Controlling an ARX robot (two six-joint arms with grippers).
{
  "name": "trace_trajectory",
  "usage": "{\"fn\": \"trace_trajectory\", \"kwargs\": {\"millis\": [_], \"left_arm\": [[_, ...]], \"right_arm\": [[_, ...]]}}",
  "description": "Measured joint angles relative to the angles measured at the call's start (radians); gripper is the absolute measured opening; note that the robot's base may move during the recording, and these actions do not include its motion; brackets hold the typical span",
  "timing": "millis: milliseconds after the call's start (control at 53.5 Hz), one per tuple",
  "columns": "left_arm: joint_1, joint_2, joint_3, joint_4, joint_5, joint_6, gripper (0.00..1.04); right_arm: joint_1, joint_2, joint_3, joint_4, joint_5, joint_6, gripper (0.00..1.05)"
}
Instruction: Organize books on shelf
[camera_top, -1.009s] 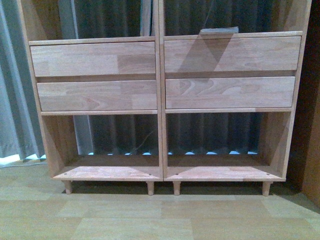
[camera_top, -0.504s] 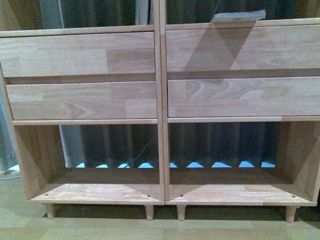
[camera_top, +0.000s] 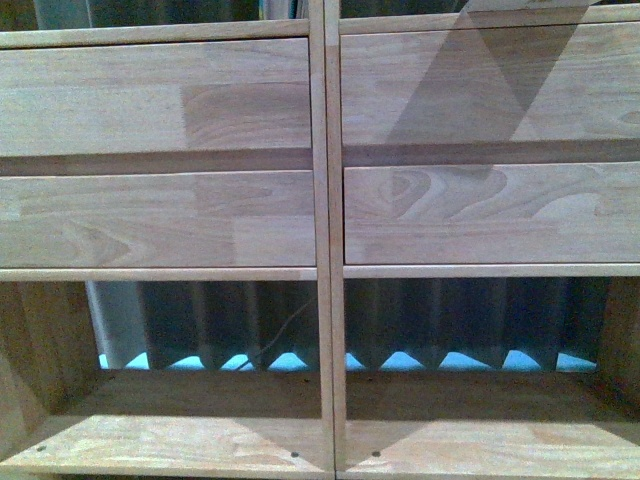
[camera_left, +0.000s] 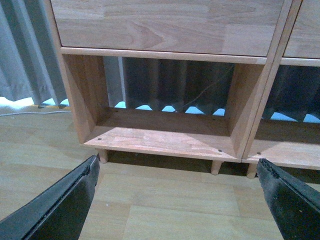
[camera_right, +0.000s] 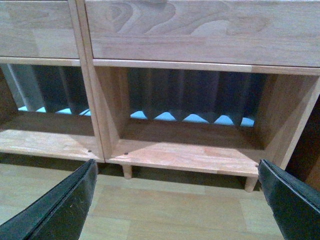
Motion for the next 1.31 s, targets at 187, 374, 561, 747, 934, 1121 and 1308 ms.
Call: {"fn": "trace_trajectory", "kwargs": {"millis": [187,374,561,747,934,1121,1308], "left_arm": [[0.0,0.0,0.0,0.0,0.0,0.0,0.97],[0.0,0.0,0.0,0.0,0.0,0.0,0.97],[0.0,0.0,0.0,0.0,0.0,0.0,0.97],[0.0,0.0,0.0,0.0,0.0,0.0,0.97],[0.0,0.0,0.0,0.0,0.0,0.0,0.97],[0.0,0.0,0.0,0.0,0.0,0.0,0.97],[0.0,0.0,0.0,0.0,0.0,0.0,0.97]], "right_arm": [[0.0,0.0,0.0,0.0,0.0,0.0,0.98],[0.0,0.0,0.0,0.0,0.0,0.0,0.98],[0.0,0.0,0.0,0.0,0.001,0.0,0.98],[0.0,0.0,0.0,0.0,0.0,0.0,0.98],[0.0,0.0,0.0,0.0,0.001,0.0,0.98],[0.0,0.0,0.0,0.0,0.001,0.0,0.98],[0.0,0.0,0.0,0.0,0.001,0.0,0.98]]}}
